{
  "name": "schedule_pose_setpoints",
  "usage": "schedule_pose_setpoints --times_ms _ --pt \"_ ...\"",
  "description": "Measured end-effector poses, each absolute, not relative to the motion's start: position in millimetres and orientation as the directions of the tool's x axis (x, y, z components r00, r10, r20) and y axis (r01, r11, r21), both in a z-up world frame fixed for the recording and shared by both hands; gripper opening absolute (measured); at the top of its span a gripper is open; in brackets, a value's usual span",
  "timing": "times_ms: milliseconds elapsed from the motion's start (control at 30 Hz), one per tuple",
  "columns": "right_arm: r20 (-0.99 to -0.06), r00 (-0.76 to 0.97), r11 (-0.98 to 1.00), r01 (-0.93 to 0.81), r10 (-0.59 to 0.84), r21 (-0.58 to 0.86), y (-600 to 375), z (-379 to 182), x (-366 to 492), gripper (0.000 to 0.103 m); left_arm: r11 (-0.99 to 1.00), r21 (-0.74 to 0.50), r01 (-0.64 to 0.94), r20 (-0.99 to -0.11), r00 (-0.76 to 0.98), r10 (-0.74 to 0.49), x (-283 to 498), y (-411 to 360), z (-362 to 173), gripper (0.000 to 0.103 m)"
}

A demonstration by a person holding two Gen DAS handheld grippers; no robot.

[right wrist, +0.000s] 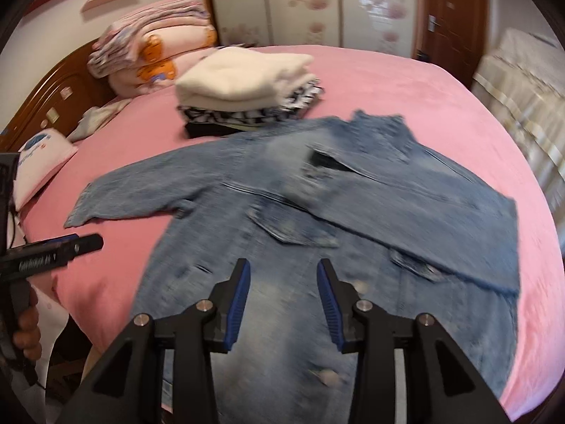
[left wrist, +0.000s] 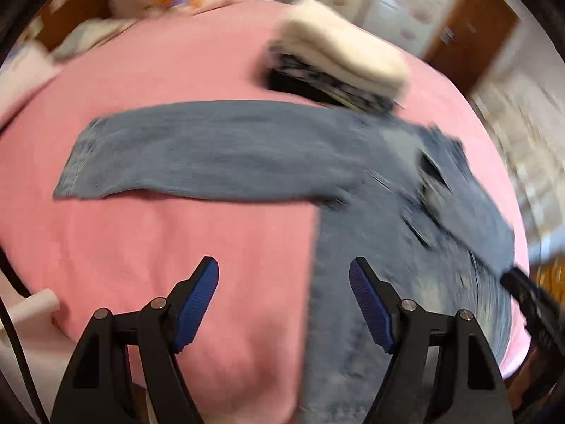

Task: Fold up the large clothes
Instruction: 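Reach the left gripper to the other sleeve cuff and grasp it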

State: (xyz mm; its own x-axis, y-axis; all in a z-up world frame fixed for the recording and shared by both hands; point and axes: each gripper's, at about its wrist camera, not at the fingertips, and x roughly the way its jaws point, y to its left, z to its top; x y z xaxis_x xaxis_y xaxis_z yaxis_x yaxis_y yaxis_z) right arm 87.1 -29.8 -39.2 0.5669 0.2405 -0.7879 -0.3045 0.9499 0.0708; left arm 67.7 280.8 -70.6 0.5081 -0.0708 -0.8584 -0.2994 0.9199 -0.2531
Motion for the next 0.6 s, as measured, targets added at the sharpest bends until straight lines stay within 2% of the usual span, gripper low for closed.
schedule_pose_setpoints --times_ms 133,367,500,600 --pt "-0.782 0.568 0.939 -0.339 0.259 0.064 6 -41 105 0.041 0.808 -0.377 -0.453 -0.843 0.528 -0.097 72 358 -102 0.075" --pt "-0.808 0.521 0.926 -0.369 0.277 0.08 49 -61 129 0.041 0.577 -0.482 -0.659 -0.826 0.562 -0.048 75 455 -159 0.075" --pt "-0.83 0.489 0.922 -0.381 0.269 0.075 62 -76 135 0.041 0.471 -0.539 -0.698 -0.797 0.603 -0.019 78 485 -181 0.075" --pt "-0.842 0.474 0.919 -0.389 0.257 0.061 65 -85 138 0.041 0.462 -0.525 -0.715 -0.789 0.612 0.052 87 495 -184 0.075"
